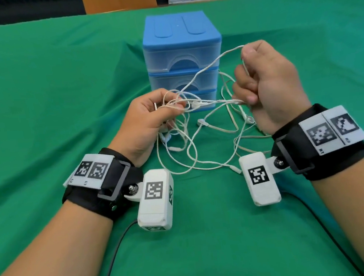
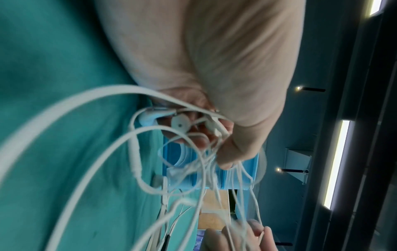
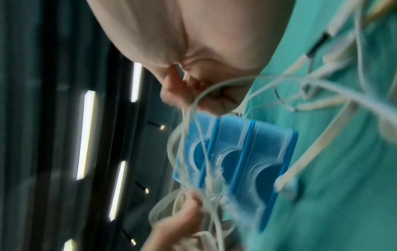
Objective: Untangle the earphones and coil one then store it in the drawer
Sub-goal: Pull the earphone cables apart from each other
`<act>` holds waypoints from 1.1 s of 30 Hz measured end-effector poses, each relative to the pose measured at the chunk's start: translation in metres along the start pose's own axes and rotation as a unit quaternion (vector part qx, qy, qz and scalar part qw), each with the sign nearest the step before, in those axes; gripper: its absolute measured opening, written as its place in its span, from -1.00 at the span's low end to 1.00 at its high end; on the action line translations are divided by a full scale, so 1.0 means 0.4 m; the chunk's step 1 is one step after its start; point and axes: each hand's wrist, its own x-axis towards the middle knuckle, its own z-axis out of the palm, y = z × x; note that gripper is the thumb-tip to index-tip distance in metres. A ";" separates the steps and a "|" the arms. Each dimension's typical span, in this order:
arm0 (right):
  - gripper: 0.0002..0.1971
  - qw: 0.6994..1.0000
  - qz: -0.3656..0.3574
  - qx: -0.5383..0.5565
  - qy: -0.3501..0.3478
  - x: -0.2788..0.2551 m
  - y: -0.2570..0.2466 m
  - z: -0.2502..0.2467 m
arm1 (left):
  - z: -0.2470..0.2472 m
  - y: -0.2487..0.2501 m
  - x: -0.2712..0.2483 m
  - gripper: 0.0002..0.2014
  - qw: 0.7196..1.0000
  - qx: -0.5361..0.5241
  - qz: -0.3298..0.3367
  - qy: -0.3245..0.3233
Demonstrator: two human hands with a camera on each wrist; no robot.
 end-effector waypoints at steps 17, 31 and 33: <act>-0.83 0.967 -0.149 -0.145 0.146 0.034 0.020 -0.043 | -0.011 0.028 -0.004 -0.90 0.987 -0.162 0.008 0.007; -0.80 0.984 -0.092 -0.097 0.118 0.025 0.025 -0.041 | -0.012 0.031 -0.002 -0.94 0.986 -0.154 0.036 0.046; -0.80 0.986 -0.082 -0.098 0.111 0.023 0.026 -0.041 | -0.010 0.030 -0.004 -0.88 0.990 -0.134 0.035 0.035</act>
